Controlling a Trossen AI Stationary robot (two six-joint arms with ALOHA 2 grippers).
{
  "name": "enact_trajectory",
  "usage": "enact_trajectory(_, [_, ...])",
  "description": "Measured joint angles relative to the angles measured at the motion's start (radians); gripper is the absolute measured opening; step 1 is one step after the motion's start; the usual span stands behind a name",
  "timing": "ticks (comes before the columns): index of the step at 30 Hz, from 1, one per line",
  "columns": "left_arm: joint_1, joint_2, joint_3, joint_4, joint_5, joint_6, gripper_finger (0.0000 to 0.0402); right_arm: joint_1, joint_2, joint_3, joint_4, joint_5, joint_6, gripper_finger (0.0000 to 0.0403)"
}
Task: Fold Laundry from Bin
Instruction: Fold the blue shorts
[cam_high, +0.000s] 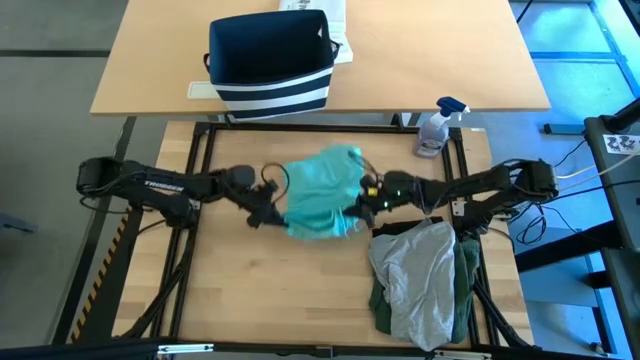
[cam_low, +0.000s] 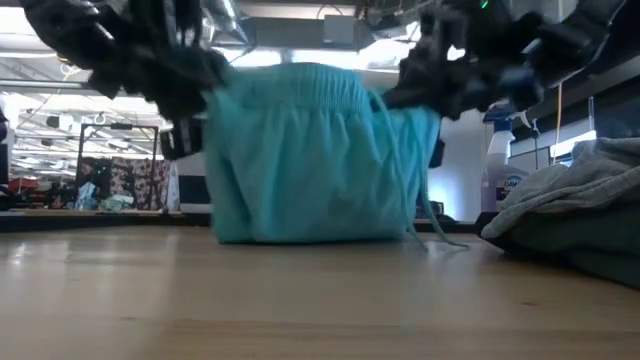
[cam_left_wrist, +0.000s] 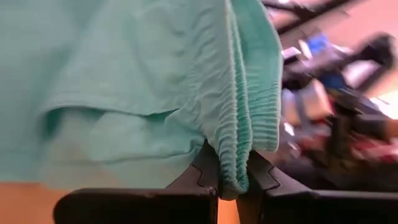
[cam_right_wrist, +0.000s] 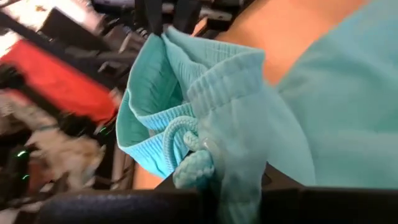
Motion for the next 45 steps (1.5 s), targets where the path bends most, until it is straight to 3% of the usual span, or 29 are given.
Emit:
enact_trajectory(4, [-0.201,0.0,-0.001,0.184,-0.029,-0.19,0.0016,0.18,-0.005,0.0,0.071,0.069,0.101,0.0025])
enact_trajectory(7, [-0.336,0.0,-0.001,0.386,-0.134,-0.304,0.0016,0.304,-0.026,0.001,0.151,0.162,0.161,0.0025])
enact_trajectory(11, [-0.399,0.0,0.0,0.437,-0.281,-0.311,0.0016,0.366,-0.062,0.002,0.126,0.292,0.166,0.0025])
enact_trajectory(20, [-0.349,0.0,0.005,-0.011,-0.288,-0.16,0.0016,0.263,-0.064,0.005,-0.192,0.268,0.086,0.0025])
enact_trajectory(28, [-0.362,0.0,0.006,0.023,-0.271,-0.165,0.0014,0.173,-0.064,0.003,-0.178,0.108,-0.008,0.0025])
enact_trajectory(34, [-0.364,-0.017,0.013,0.027,-0.32,-0.164,0.0014,0.125,-0.063,0.032,-0.129,0.1,-0.037,0.0025])
enact_trajectory(40, [-0.22,-0.137,0.014,-0.018,-0.38,-0.083,0.0014,0.002,-0.063,0.087,-0.151,0.09,-0.101,0.0025])
enact_trajectory(45, [-0.037,-0.277,0.013,-0.099,-0.399,-0.007,0.0014,-0.131,-0.063,0.156,-0.179,-0.004,-0.177,0.0025])
